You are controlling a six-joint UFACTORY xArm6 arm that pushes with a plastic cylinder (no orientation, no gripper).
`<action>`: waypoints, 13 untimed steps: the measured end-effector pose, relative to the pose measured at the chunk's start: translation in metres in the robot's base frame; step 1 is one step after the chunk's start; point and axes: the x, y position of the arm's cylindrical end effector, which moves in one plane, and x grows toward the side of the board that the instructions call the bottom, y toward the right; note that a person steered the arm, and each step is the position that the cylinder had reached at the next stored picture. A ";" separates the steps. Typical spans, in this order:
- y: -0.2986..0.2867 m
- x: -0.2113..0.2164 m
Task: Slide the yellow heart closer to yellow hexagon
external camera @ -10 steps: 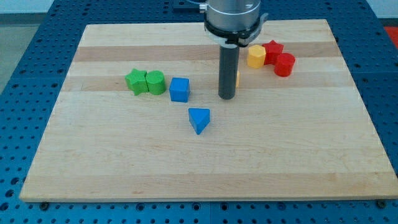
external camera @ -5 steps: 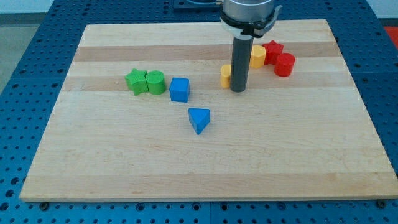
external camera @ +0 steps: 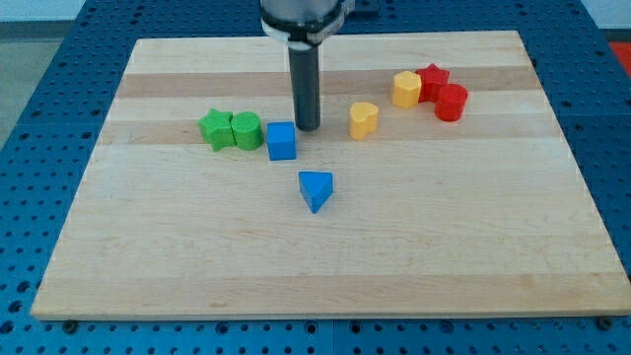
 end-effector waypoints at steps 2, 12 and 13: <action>0.015 0.019; 0.082 0.018; 0.084 0.014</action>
